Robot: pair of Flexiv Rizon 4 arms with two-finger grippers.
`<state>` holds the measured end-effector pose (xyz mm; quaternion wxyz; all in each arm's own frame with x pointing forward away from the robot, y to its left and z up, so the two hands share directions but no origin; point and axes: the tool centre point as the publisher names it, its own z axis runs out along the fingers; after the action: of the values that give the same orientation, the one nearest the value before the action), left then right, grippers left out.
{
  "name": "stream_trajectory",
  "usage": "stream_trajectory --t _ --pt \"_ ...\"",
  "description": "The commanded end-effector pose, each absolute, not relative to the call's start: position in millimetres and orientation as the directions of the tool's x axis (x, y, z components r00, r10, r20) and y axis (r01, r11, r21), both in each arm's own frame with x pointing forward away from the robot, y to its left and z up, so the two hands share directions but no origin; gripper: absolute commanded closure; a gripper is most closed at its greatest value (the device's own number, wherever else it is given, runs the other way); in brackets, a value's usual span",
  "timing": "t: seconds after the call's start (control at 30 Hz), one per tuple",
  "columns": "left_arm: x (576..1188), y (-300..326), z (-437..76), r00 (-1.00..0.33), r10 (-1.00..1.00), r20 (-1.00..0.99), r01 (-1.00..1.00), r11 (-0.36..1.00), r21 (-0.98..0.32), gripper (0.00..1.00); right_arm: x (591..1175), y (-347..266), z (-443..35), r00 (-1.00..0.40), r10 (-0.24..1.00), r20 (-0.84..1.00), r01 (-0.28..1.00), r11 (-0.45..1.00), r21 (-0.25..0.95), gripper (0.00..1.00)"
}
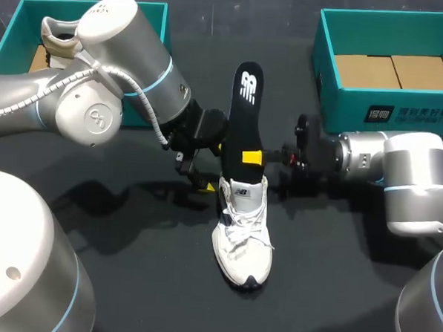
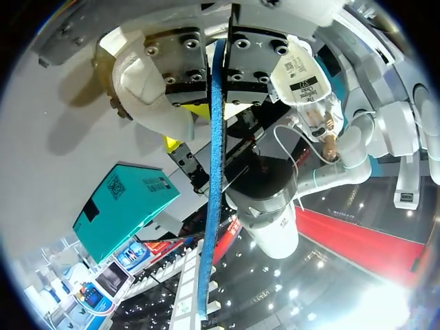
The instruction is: Take the shoe out of the shoebox, open the shoe tongue, remove and reinsert the insole, then place the shoe into the shoebox
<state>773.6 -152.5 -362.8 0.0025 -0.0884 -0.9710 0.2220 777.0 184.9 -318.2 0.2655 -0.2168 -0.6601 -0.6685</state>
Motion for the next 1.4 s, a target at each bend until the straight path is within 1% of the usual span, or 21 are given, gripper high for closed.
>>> stream_trajectory --t 0.03,0.43,0.7,1.03,1.17,1.3,1.4 --pt "774 -153 -364 -0.984 0.174 -0.035 0.172 0.886 -0.431 0.00 767 186 -318 -0.761 -0.033 0.647 0.647 0.026 0.762 1.00" --pt "774 -153 -364 -0.984 0.174 -0.035 0.172 0.886 -0.431 0.00 745 179 -330 -0.729 0.035 0.683 0.684 0.043 0.728 1.00" --pt "774 -153 -364 -0.984 0.174 -0.035 0.172 0.886 -0.431 0.00 738 179 -339 -0.698 0.058 0.713 0.716 0.056 0.696 1.00" --pt "774 -153 -364 -0.984 0.174 -0.035 0.172 0.886 -0.431 0.00 741 182 -339 -0.690 0.038 0.723 0.724 0.059 0.687 1.00" --pt "774 -153 -364 -0.984 0.174 -0.035 0.172 0.886 -0.431 0.00 744 184 -334 -0.698 0.026 0.715 0.715 0.063 0.696 0.91" --pt "774 -153 -364 -0.984 0.174 -0.035 0.172 0.886 -0.431 0.00 748 186 -334 -0.701 0.021 0.713 0.713 0.068 0.698 0.92" --pt "774 -153 -364 -0.984 0.174 -0.035 0.172 0.886 -0.431 0.00 750 187 -333 -0.704 0.016 0.710 0.710 0.069 0.701 0.91"
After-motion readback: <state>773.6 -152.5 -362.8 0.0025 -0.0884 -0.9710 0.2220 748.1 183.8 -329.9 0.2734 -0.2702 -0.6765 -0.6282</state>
